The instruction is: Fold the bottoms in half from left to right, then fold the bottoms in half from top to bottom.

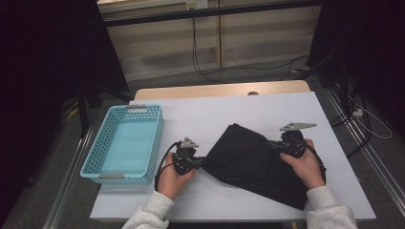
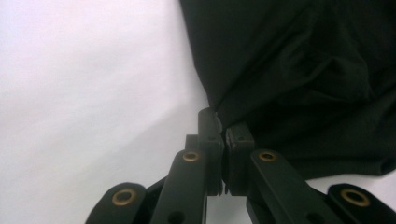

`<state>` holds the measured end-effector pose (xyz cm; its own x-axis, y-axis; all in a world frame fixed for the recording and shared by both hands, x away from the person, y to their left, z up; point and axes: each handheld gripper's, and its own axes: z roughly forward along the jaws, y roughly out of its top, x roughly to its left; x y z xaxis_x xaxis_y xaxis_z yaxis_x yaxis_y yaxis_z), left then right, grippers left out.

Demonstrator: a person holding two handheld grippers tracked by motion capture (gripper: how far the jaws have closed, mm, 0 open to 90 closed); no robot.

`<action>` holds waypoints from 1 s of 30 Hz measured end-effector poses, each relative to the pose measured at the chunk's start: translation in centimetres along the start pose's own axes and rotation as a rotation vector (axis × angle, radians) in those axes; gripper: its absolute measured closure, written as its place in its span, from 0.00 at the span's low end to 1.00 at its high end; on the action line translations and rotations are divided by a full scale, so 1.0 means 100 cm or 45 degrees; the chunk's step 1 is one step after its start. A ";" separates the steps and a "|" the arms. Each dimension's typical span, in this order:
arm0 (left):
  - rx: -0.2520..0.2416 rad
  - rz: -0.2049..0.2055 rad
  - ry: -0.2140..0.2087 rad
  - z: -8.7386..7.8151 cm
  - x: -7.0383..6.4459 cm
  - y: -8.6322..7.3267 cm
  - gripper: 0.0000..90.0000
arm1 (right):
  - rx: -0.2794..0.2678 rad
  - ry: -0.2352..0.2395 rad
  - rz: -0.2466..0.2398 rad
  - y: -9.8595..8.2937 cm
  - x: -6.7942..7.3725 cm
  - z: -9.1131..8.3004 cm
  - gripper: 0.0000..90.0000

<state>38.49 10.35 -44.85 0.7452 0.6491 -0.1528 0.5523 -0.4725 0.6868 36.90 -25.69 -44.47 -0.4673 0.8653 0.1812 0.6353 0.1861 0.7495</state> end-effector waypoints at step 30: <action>-0.084 -0.063 -0.046 -0.011 0.005 0.007 0.19 | 0.023 0.014 0.001 -0.004 0.001 -0.007 0.94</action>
<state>38.88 11.01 -43.67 0.7313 0.6481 -0.2127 0.5640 -0.3992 0.7229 36.16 -25.98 -44.30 -0.4736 0.8603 0.1888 0.6464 0.1939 0.7380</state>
